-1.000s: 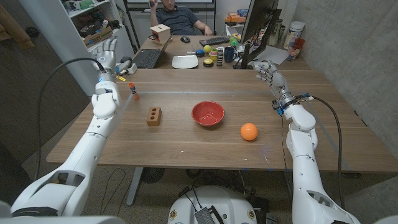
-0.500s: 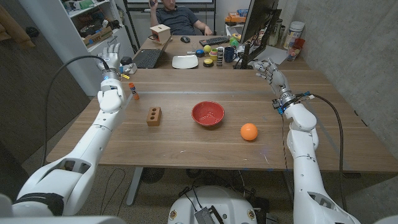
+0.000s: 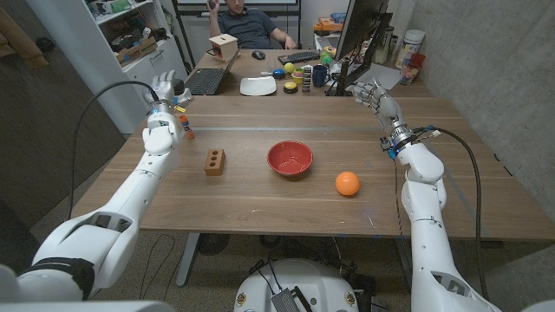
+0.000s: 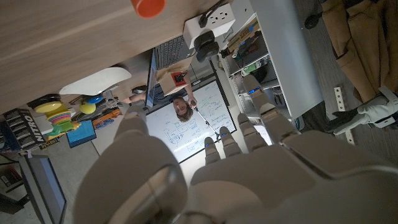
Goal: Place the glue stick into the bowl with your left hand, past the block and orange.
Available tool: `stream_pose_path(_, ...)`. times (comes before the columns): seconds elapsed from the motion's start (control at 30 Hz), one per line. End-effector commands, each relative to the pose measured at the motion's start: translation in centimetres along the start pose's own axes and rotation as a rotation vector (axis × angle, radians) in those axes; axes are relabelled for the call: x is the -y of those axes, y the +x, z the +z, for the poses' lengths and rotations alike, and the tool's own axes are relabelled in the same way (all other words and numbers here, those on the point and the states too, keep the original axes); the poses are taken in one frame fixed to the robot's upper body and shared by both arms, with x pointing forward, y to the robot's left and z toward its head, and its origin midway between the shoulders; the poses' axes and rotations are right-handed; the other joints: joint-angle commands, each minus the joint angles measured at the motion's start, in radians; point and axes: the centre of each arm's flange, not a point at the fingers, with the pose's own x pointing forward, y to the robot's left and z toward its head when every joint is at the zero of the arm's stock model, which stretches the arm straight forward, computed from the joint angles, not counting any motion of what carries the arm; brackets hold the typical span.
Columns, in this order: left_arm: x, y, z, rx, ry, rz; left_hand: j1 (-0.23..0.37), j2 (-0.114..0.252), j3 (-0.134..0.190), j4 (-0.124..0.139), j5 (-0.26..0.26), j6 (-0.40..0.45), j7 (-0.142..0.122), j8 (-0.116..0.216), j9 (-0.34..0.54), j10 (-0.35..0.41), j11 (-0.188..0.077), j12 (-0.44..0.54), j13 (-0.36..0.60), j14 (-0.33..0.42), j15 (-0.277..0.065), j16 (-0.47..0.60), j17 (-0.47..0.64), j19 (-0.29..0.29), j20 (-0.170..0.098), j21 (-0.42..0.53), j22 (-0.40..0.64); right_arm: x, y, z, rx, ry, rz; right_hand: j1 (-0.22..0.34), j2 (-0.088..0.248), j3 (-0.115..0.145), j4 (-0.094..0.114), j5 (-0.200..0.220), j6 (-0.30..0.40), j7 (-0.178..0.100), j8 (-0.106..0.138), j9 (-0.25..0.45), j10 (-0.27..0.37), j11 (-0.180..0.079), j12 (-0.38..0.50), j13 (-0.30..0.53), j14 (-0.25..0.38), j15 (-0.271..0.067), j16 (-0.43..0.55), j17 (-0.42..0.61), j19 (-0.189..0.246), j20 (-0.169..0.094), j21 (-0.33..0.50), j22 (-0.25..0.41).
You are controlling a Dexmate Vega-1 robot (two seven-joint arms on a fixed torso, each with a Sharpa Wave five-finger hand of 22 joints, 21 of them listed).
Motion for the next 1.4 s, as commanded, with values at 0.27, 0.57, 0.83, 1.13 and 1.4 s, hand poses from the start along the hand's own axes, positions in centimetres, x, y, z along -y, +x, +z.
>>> stream_pose_path(0.27, 1.3, 0.4, 1.5, 0.023, -0.003, -0.126, 0.007, -0.020, -0.032, -0.003, 0.018, 0.013, -0.005, 0.006, 0.004, 0.039, 0.036, 0.010, 0.001, 0.066, -0.026, 0.012, 0.000, 0.058, -0.029, 0.003, 0.001, -0.4, -1.1, 1.5, 0.047, -0.020, 0.013, -0.008, -0.002, -0.007, 0.003, 0.006, 0.008, 0.000, 0.006, 0.004, 0.008, 0.004, 0.009, 0.003, 0.000, 0.000, 0.003, 0.005, -0.002, -0.003, -0.005, 0.006)
stream_pose_path(0.57, 1.6, 0.4, 2.1, 0.035, 0.021, -0.204, 0.028, -0.027, -0.076, -0.015, 0.033, 0.055, -0.005, 0.012, 0.002, 0.145, 0.074, 0.021, -0.007, 0.156, -0.043, 0.016, -0.005, 0.136, -0.047, -0.006, -0.002, -0.4, -1.3, 1.7, 0.057, -0.029, 0.003, -0.009, -0.003, -0.009, 0.004, 0.007, 0.009, 0.000, 0.005, 0.004, 0.009, 0.003, 0.010, 0.003, 0.003, -0.002, 0.004, 0.005, -0.006, -0.002, -0.008, 0.006)
stream_pose_path(0.83, 1.7, 0.7, 1.7, 0.022, 0.083, -0.346, 0.032, -0.029, -0.103, -0.018, 0.038, 0.091, -0.003, 0.019, 0.002, 0.209, 0.035, 0.027, -0.007, 0.173, -0.053, 0.007, -0.005, 0.131, -0.049, -0.027, -0.001, -0.3, -1.6, 1.7, 0.059, -0.026, -0.014, -0.010, -0.003, -0.011, 0.004, 0.007, 0.009, 0.000, 0.005, 0.004, 0.008, 0.003, 0.009, 0.003, 0.007, -0.004, 0.006, 0.005, -0.006, -0.002, -0.010, 0.006)
stream_pose_path(1.13, 1.5, 0.8, 1.6, 0.004, 0.138, -0.416, 0.037, -0.033, -0.119, -0.022, 0.039, 0.114, -0.004, 0.023, 0.002, 0.205, 0.031, 0.015, -0.006, 0.167, -0.050, -0.002, -0.005, 0.118, -0.045, -0.043, -0.001, -0.7, -1.5, 2.0, 0.076, -0.023, 0.001, -0.010, -0.003, -0.013, 0.004, 0.007, 0.007, -0.002, 0.003, 0.004, 0.008, 0.000, 0.009, 0.003, 0.011, -0.008, 0.007, 0.005, -0.008, -0.002, -0.013, 0.006)
stream_pose_path(1.4, 1.9, 0.8, 1.8, -0.006, 0.187, -0.415, 0.045, -0.036, -0.127, -0.028, 0.040, 0.125, -0.003, 0.025, 0.001, 0.208, 0.034, 0.012, -0.006, 0.174, -0.056, -0.003, -0.006, 0.119, -0.047, -0.049, 0.000, -1.0, -1.5, 2.4, 0.097, -0.035, 0.008, -0.010, -0.002, -0.015, 0.005, 0.008, 0.006, -0.001, 0.002, 0.004, 0.011, 0.002, 0.010, 0.003, 0.015, -0.009, 0.007, 0.005, -0.007, -0.003, -0.015, 0.006)
